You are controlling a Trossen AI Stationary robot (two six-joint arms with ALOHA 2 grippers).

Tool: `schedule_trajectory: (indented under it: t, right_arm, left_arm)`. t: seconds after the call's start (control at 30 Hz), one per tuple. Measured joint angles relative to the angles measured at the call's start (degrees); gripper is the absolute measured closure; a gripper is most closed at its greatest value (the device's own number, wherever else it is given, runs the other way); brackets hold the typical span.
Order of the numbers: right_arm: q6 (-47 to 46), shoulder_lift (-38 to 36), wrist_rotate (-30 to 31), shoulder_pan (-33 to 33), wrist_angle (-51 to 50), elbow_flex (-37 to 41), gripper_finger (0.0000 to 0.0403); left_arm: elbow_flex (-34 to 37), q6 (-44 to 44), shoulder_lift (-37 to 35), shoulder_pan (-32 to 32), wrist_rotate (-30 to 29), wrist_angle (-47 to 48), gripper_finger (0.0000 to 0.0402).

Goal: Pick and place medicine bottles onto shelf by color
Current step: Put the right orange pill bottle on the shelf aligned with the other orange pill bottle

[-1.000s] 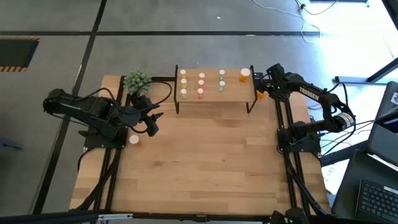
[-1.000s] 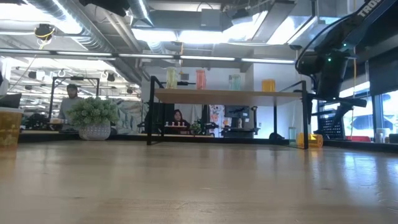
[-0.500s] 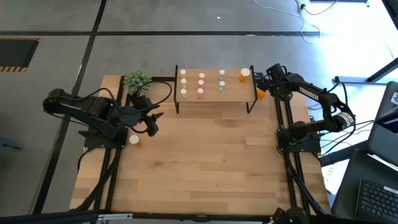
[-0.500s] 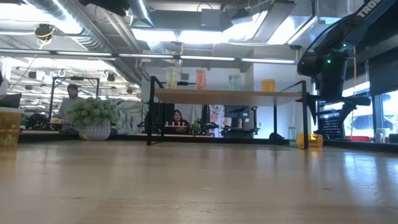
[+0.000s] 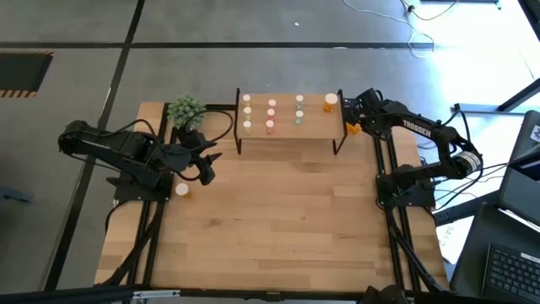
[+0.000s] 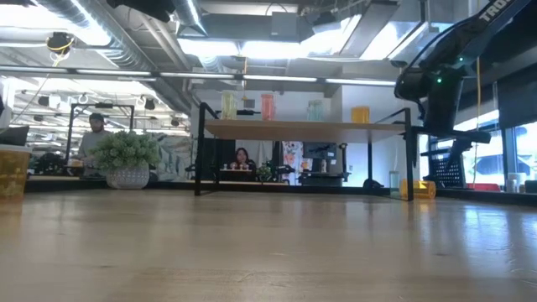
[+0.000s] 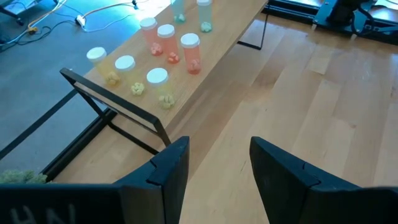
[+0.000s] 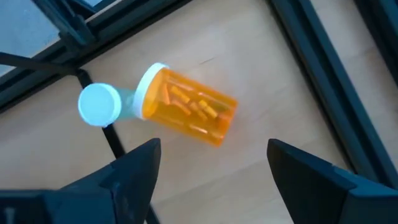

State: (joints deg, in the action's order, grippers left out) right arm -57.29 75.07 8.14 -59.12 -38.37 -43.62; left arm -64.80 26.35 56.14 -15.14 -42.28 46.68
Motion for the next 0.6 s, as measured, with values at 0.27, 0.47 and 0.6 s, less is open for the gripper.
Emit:
schedule_trajectory:
  t: [0.27, 0.47, 0.6]
  right_arm:
    - [-1.12, 0.0, 0.38, 2.43, 1.12, 0.0, 0.0107]
    - [-0.47, 0.0, 1.51, 3.21, 1.84, 0.0, 0.0107]
    - [2.64, -0.02, 2.38, 3.23, 1.88, -0.02, 0.0107]
  left_arm:
    - [0.0, 0.0, 0.0, 0.02, 0.0, 0.0, 0.0237]
    - [0.0, 0.0, 0.0, 0.01, -0.02, 0.0, 0.0237]
    - [0.0, 0.0, 0.0, 0.02, -0.02, 0.0, 0.0237]
